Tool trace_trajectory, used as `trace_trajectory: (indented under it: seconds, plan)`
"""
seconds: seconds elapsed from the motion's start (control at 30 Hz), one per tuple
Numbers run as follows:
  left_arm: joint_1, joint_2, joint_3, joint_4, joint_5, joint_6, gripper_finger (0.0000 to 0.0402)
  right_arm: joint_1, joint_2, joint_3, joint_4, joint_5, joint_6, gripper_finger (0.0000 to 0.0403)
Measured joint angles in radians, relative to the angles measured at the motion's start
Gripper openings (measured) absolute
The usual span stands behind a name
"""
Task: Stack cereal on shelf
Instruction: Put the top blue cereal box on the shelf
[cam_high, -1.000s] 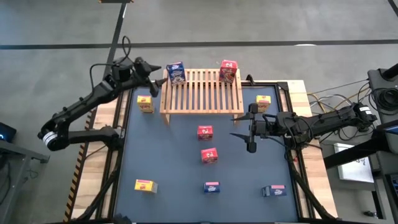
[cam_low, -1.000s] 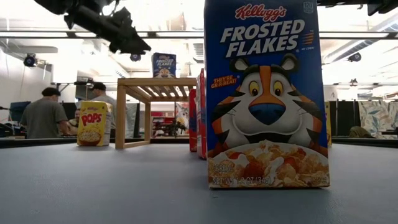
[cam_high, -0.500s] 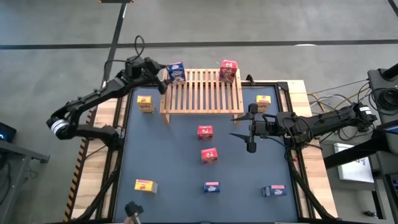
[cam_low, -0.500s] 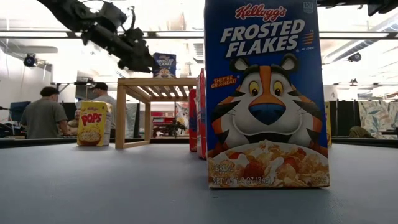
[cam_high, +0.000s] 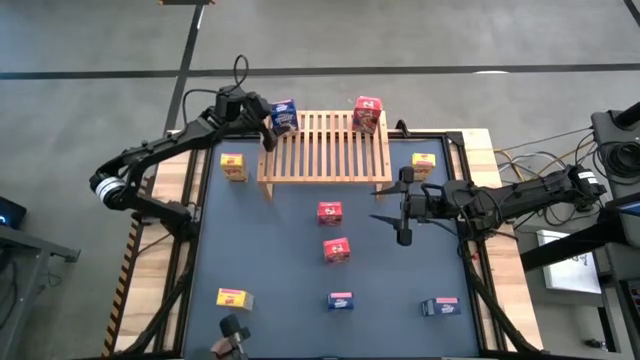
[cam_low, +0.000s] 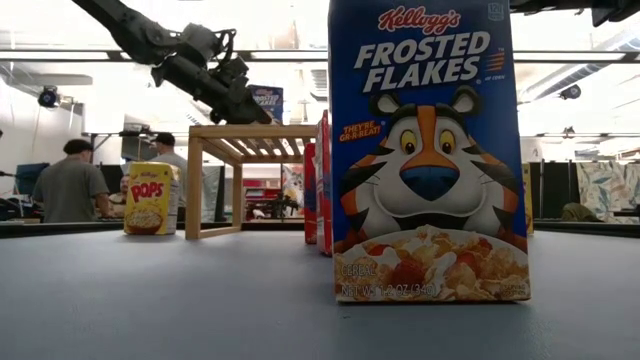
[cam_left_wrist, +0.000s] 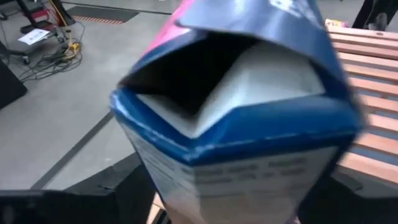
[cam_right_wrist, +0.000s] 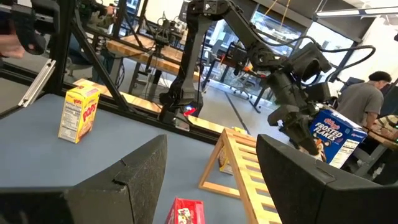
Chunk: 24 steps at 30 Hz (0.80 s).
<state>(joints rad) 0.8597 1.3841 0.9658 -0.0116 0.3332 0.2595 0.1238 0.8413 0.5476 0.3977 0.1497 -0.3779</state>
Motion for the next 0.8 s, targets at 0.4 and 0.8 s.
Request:
trace_trajectory:
  seconds: [0.4,0.8]
  plan:
    - [0.042,-0.008,0.003,0.002,0.048,0.059,0.0159,0.0,0.0,0.0,0.0,0.0,0.002,0.0237]
    - [0.059,-0.008,0.003,0.023,0.107,0.149,0.0151,0.0,0.0,0.0,0.001,0.0,0.0,0.0237]
